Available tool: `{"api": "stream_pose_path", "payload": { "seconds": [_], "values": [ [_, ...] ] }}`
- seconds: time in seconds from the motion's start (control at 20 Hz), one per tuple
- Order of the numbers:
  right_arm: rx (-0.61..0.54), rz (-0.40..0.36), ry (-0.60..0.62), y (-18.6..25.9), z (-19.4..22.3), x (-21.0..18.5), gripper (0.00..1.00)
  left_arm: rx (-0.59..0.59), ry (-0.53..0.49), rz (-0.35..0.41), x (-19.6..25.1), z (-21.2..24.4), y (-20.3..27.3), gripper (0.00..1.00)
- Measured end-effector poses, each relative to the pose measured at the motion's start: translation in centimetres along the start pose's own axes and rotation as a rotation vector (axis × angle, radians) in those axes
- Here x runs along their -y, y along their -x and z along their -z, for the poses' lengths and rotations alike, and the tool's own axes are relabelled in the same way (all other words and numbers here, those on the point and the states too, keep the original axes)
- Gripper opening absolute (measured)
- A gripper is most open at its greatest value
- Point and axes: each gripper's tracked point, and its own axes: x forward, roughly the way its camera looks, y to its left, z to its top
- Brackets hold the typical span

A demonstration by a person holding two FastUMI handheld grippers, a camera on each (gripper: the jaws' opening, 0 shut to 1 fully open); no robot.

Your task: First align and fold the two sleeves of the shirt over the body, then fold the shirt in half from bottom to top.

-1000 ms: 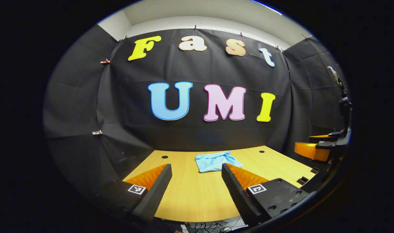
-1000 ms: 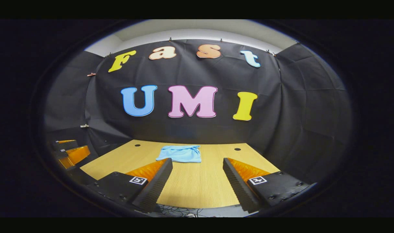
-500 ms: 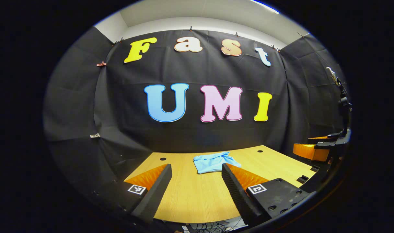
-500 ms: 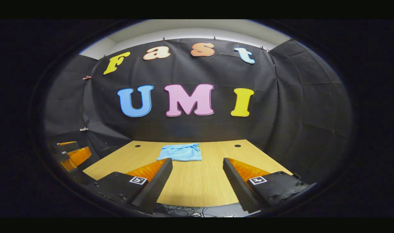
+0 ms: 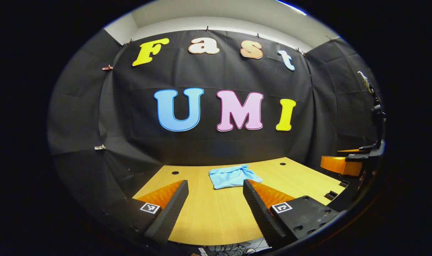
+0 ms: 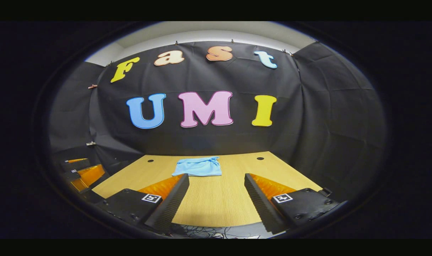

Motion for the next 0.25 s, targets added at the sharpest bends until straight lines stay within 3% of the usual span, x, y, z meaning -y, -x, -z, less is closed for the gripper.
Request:
{"api": "stream_pose_path", "payload": {
  "seconds": [0.25],
  "values": [
    [-0.01,0.015,0.006,-0.59,-0.22,0.33,0.97,-0.01,0.014,0.013,0.06,0.1,-0.96,0.98]
  ]
}}
